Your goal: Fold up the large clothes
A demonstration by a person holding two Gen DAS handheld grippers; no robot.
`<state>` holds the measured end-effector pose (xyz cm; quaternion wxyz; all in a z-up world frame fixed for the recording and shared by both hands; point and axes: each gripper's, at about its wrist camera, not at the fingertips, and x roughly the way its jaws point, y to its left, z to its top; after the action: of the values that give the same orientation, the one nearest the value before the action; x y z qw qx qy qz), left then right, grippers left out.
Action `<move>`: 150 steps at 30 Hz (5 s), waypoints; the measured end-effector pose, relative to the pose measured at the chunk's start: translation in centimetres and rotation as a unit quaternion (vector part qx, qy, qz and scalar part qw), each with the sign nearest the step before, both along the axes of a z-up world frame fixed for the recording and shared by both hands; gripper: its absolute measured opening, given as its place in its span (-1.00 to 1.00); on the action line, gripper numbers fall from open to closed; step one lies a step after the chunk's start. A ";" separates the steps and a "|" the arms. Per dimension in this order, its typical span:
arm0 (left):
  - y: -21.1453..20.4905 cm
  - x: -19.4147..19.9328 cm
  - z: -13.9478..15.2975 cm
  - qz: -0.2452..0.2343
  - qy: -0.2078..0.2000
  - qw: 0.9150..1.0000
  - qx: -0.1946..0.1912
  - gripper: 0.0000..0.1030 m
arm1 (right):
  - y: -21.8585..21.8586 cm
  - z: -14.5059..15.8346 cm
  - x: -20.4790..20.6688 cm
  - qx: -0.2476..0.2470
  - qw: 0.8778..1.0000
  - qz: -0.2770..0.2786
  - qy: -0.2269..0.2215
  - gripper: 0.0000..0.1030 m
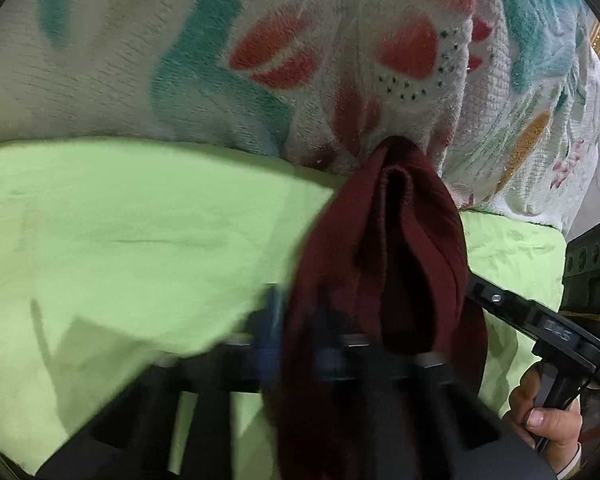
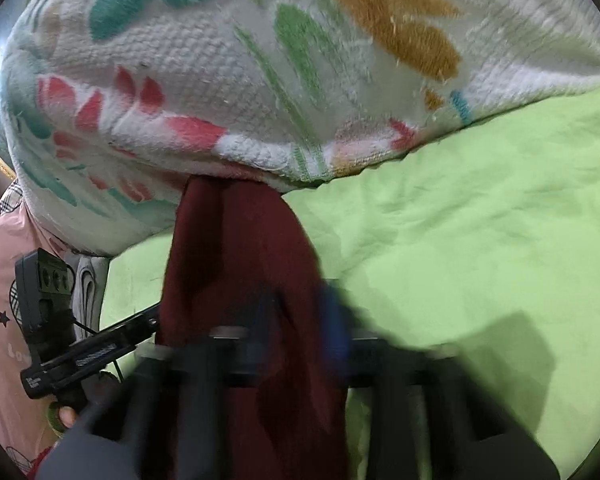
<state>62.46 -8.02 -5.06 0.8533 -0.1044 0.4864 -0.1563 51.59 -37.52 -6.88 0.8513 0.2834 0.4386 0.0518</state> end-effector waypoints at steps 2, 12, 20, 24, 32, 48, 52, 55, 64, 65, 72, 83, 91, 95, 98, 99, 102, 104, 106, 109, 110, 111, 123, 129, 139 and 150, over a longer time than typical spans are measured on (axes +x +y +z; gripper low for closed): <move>0.1 -0.5 0.6 -0.002 -0.013 1.000 0.000 -0.93 | -0.3 0.8 -0.6 0.006 1.000 -0.007 -0.016 -0.90; 3.7 -11.8 6.3 -0.030 -0.083 0.996 -0.024 -0.95 | 2.0 9.4 -11.3 -0.046 0.994 0.047 -0.083 -0.94; 4.8 -26.1 6.3 -0.072 -0.110 0.991 -0.006 -0.97 | 5.5 8.9 -23.4 -0.084 0.991 0.084 -0.059 -0.94; 5.9 -32.9 4.3 -0.081 -0.099 0.992 -0.003 -0.96 | 6.9 6.7 -28.3 -0.088 0.992 0.083 -0.036 -0.94; 8.7 -38.2 0.3 -0.047 -0.051 0.997 -0.026 -0.99 | 9.2 3.4 -34.2 -0.061 0.996 0.065 -0.007 -0.97; 10.5 -36.2 -1.9 -0.040 0.059 0.982 -0.173 0.09 | 7.0 3.8 -35.4 0.049 0.999 -0.015 -0.014 -0.43; 9.4 -34.8 -3.4 -0.039 0.089 0.976 -0.193 0.10 | 6.3 2.5 -32.9 0.095 0.995 -0.024 -0.009 -0.43; 9.1 -34.5 -3.7 -0.037 0.089 0.974 -0.206 -0.13 | 6.9 1.5 -31.5 0.104 0.994 -0.017 0.015 -0.43; 11.8 -35.2 0.5 -0.063 0.011 0.959 -0.276 -0.89 | 7.1 5.0 -32.7 0.177 0.978 0.018 -0.109 -0.95; 12.2 -35.2 0.2 -0.061 0.015 0.961 -0.269 -0.89 | 6.9 4.6 -33.2 0.179 0.978 0.011 -0.102 -0.95; 12.2 -35.8 -4.6 -0.061 0.086 0.966 -0.237 -0.89 | 6.9 -1.6 -35.5 0.146 0.989 -0.031 0.001 -0.96; 11.7 -35.6 -3.6 -0.051 0.078 0.976 -0.198 -0.70 | 6.0 1.8 -30.2 0.066 0.996 -0.051 -0.011 -0.18; 11.0 -35.3 -4.0 -0.040 0.081 0.980 -0.177 -0.91 | 5.1 -0.3 -26.3 0.123 0.991 -0.058 0.006 -0.93; 10.0 -35.5 -3.7 -0.056 0.073 0.984 -0.151 -0.89 | 3.9 2.4 -29.5 0.090 0.990 -0.095 -0.047 -0.92; 9.6 -35.3 -4.1 -0.053 0.079 0.984 -0.150 -0.91 | 3.4 0.2 -29.5 0.042 0.993 -0.108 0.038 -0.86; 9.7 -35.2 -4.1 -0.051 0.079 0.984 -0.153 -0.92 | 3.4 0.2 -29.9 0.032 0.992 -0.117 0.047 -0.86; 10.2 -35.5 -4.0 -0.047 0.079 0.983 -0.158 -0.92 | 4.6 2.4 -33.0 0.014 0.992 -0.128 -0.005 -0.86; 10.4 -35.7 -4.0 -0.048 0.078 0.983 -0.160 -0.92 | 7.5 4.5 -35.2 0.010 0.994 -0.084 -0.062 -0.86; 10.4 -35.7 -4.2 -0.049 0.081 0.983 -0.158 -0.93 | 10.2 4.5 -35.6 0.023 0.997 -0.018 -0.070 -0.82; 10.2 -35.8 -4.1 -0.045 0.080 0.984 -0.151 -0.92 | 11.6 1.8 -35.4 0.000 1.000 -0.001 -0.003 -0.82; 10.2 -35.9 -4.1 -0.044 0.080 0.984 -0.150 -0.91 | 11.3 0.5 -35.3 -0.018 0.999 -0.015 0.030 -0.84; 10.2 -36.0 -4.0 -0.042 0.081 0.985 -0.148 -0.91 | 10.7 -0.4 -35.6 0.009 0.999 -0.021 0.034 -0.85; 16.1 -45.8 -0.1 -0.002 0.023 0.994 -0.110 -0.65 | 10.0 4.9 -43.3 0.013 0.999 -0.035 -0.020 -0.25; 20.5 -50.9 -0.8 0.031 0.024 0.997 -0.071 -0.45 | 8.9 5.2 -49.0 -0.010 0.998 -0.052 -0.018 -0.25; 24.3 -56.9 -4.1 0.016 0.059 0.996 -0.062 -0.08 | 4.6 2.8 -57.3 0.016 0.995 -0.095 0.006 -0.14; 23.0 -61.3 -5.8 -0.066 0.065 0.990 -0.105 -0.14 | 10.1 -2.1 -59.2 0.114 0.990 0.075 0.020 -0.10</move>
<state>1.11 14.97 -10.88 0.7921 -0.1708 0.5273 -0.2556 -7.63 -27.40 -8.94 0.7979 0.3457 0.4673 0.1598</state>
